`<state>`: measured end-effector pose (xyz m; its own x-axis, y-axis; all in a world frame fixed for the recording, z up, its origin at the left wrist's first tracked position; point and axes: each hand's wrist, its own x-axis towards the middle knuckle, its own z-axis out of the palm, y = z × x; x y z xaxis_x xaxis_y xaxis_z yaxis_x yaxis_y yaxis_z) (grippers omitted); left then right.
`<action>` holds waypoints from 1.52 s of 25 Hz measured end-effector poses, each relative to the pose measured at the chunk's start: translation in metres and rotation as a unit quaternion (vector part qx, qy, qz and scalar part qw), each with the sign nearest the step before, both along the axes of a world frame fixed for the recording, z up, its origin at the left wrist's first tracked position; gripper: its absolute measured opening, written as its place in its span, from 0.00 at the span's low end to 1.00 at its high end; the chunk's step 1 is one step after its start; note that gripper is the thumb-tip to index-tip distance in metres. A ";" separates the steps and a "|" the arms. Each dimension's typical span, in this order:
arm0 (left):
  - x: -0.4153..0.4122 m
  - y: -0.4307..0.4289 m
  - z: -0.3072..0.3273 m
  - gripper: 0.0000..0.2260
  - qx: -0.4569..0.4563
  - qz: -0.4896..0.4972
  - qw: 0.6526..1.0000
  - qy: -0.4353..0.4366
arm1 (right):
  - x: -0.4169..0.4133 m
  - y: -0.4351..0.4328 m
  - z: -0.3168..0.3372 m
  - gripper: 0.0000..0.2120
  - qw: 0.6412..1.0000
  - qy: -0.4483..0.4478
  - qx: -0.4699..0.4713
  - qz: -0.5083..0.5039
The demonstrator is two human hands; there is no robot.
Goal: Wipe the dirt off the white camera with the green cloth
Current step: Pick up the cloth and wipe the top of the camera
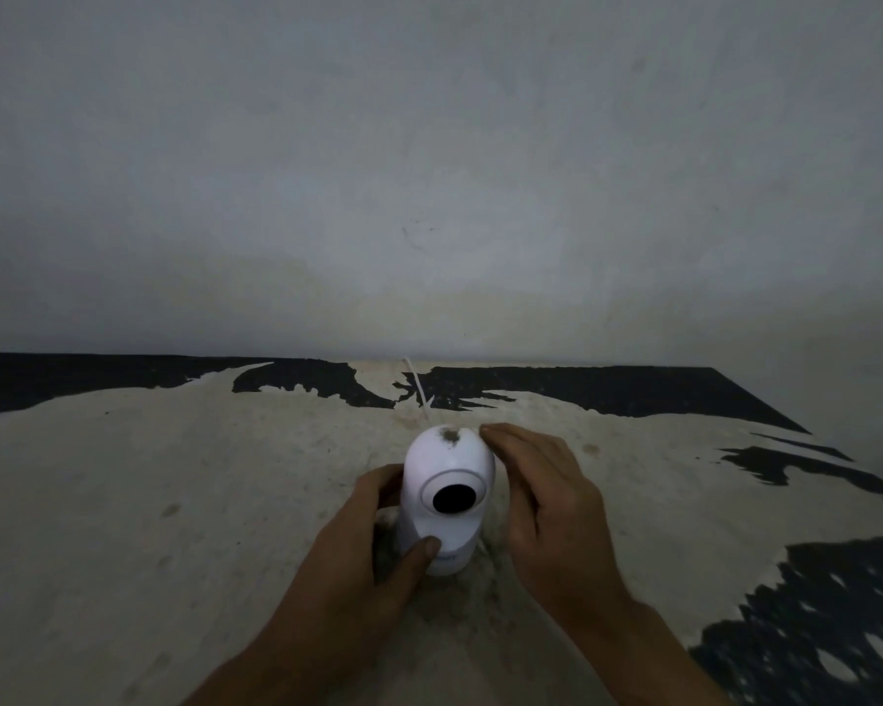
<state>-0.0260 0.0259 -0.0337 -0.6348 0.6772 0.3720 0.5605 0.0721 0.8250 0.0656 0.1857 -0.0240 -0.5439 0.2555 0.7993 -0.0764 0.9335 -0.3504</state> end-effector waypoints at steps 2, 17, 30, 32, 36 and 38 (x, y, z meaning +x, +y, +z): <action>-0.001 0.000 0.000 0.26 -0.002 -0.003 1.000 0.003 | 0.003 -0.001 0.004 0.18 1.000 0.002 -0.004 0.006; -0.004 0.002 -0.004 0.24 0.010 -0.007 1.000 -0.001 | -0.009 0.005 0.013 0.17 0.998 -0.027 -0.025 0.056; -0.005 0.003 -0.006 0.25 0.009 -0.006 1.000 0.013 | -0.009 -0.001 0.021 0.18 0.998 -0.029 -0.036 0.033; -0.006 0.004 -0.007 0.25 0.012 -0.004 1.000 0.015 | -0.009 -0.006 0.023 0.18 0.999 -0.027 -0.007 0.045; -0.005 0.003 -0.006 0.25 0.011 -0.005 1.000 0.011 | -0.013 0.001 0.020 0.19 0.998 -0.052 -0.025 0.037; -0.005 0.003 -0.007 0.25 0.012 -0.007 1.000 0.014 | -0.011 0.002 0.020 0.19 0.998 -0.050 -0.029 0.026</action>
<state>-0.0315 0.0291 -0.0406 -0.6144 0.6761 0.4067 0.5848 0.0443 0.8099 0.0551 0.1875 -0.0035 -0.6337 0.2680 0.7256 -0.0871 0.9074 -0.4112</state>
